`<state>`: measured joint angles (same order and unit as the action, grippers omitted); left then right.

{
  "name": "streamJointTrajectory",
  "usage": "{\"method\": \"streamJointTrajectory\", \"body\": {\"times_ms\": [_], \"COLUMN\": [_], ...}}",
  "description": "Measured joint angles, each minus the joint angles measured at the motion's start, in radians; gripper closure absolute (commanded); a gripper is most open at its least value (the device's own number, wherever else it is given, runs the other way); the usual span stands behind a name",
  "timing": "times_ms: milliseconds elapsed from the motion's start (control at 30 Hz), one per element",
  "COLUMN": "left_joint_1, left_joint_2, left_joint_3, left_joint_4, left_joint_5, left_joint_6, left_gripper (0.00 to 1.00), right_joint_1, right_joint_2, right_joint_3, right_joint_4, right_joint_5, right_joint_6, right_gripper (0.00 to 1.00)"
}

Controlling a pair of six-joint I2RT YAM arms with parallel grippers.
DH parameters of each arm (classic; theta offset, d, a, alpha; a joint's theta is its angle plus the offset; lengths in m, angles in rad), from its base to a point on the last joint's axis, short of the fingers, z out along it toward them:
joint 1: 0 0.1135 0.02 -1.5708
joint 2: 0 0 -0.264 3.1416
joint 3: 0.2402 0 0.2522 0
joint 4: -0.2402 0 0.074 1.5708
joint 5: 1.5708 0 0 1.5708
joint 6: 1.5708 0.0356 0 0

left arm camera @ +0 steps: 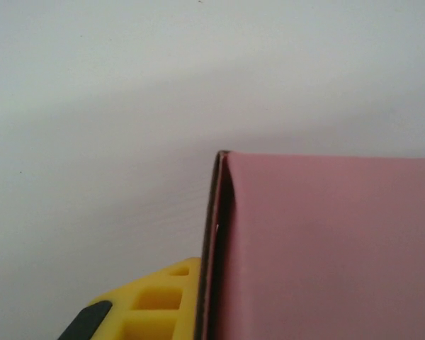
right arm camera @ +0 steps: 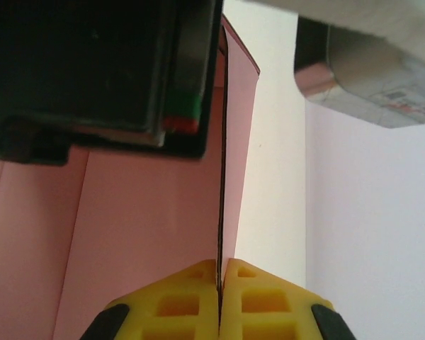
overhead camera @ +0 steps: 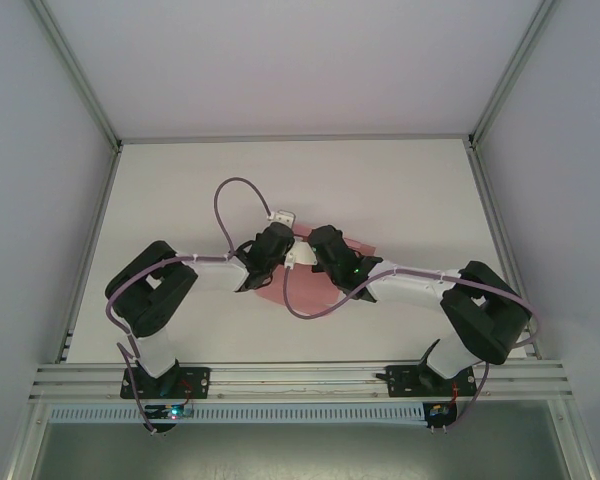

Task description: Assemble paper box

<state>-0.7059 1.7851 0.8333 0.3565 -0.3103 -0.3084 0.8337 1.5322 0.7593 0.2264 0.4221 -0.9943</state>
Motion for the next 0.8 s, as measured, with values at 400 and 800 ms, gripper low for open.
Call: {"method": "streamJointTrajectory", "body": {"times_ms": [400,800], "left_joint_1": [-0.031,0.071], "left_joint_2": [0.043,-0.175], "left_joint_3": [0.091,-0.188], "left_joint_4": [-0.089,0.143], "left_joint_5": [-0.052,0.009], "left_joint_6": [-0.151,0.015], "left_gripper": [1.00,1.00], "right_joint_1": [-0.031,-0.027], "right_joint_2": [-0.008,-0.316], "right_joint_3": [0.003,0.041], "right_joint_4": [-0.041,-0.168], "right_joint_5": [0.008,-0.127], "right_joint_6": [0.069,0.303], "right_gripper": [1.00,0.02]}}
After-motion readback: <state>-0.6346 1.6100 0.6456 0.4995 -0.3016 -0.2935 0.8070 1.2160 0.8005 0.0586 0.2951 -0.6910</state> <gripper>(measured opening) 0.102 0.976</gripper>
